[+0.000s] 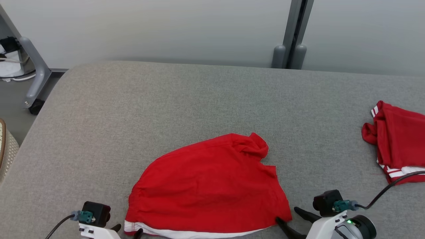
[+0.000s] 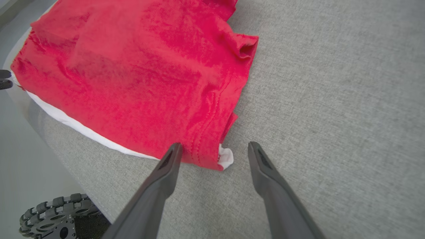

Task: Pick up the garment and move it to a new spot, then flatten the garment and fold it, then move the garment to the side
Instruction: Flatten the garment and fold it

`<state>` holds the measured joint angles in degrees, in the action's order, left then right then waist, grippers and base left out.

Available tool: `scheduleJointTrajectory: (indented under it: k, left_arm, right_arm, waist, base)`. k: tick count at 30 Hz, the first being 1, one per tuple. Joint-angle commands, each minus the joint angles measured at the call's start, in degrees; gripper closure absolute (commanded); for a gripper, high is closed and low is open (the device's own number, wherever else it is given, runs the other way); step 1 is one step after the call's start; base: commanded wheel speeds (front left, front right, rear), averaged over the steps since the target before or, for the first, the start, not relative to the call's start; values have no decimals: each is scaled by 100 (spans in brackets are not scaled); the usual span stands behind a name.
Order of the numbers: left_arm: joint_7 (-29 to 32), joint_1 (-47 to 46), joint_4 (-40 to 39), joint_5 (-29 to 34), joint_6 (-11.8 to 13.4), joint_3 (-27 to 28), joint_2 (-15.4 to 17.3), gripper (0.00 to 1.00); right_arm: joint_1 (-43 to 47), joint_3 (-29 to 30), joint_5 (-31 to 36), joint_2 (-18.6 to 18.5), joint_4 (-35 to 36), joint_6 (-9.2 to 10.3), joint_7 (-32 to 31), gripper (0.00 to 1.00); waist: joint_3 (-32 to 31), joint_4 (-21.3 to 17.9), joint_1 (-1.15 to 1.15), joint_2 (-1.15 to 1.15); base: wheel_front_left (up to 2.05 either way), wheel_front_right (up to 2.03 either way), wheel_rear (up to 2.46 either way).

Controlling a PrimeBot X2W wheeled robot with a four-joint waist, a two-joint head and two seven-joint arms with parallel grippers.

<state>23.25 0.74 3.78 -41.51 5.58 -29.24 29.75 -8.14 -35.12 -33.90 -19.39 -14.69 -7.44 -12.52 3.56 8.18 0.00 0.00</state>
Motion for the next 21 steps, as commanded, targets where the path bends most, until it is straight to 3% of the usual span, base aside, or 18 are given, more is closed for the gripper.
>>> scheduleJointTrajectory:
  k: [1, 8, 9, 10, 11, 12, 13, 14, 15, 21]
  left_arm:
    - [-2, -107, 56, -20, -50, -2, 17, 0]
    - [-80, -424, 488, -40, -296, -95, -137, 0]
    - [-77, -500, 577, -44, -348, -133, -177, 1]
    - [-79, -527, 619, -45, -365, -144, -191, 11]
    - [-90, -549, 662, -55, -403, -157, -204, 39]
    - [-99, -568, 699, -61, -422, -171, -220, 58]
    - [-101, -592, 724, -73, -459, -185, -232, 73]
    - [-123, -617, 744, -85, -498, -186, -241, 100]
    - [-140, -634, 774, -91, -510, -189, -246, 100]
    - [-217, -503, 796, -147, -574, -179, -218, 100]
  right_arm:
    - [-65, -33, -55, -14, -29, -11, 35, 0]
    - [-303, -276, -205, 18, -228, -11, 103, 0]
    - [-350, -334, -263, 18, -278, -11, 129, 7]
    - [-352, -369, -295, 25, -321, -11, 134, 25]
    - [-365, -394, -313, 25, -359, -11, 147, 42]
    - [-390, -420, -347, 24, -386, -11, 163, 56]
    - [-418, -450, -370, 24, -404, -11, 167, 67]
    - [-437, -479, -403, 23, -420, -11, 193, 76]
    - [-445, -517, -429, 24, -441, -11, 216, 100]
    - [-424, -632, -663, -27, -483, -11, 322, 100]
  waist:
    - [42, -6, 0, 0]
    - [183, -15, 0, 0]
    - [200, -8, 0, 0]
    - [202, -3, 0, 0]
    - [202, 1, 0, 0]
    - [199, 5, 0, 0]
    - [196, 9, 0, 0]
    - [192, 12, 0, 0]
    - [178, 15, 0, 0]
    - [6, 1, 0, 0]
  base:
    - [0, 0, 0]
    - [0, 0, 0]
    - [0, 0, 0]
    - [0, 0, 0]
    - [0, 0, 0]
    - [0, 0, 0]
    - [0, 0, 0]
    - [0, 0, 0]
    - [0, 0, 0]
    - [0, 0, 0]
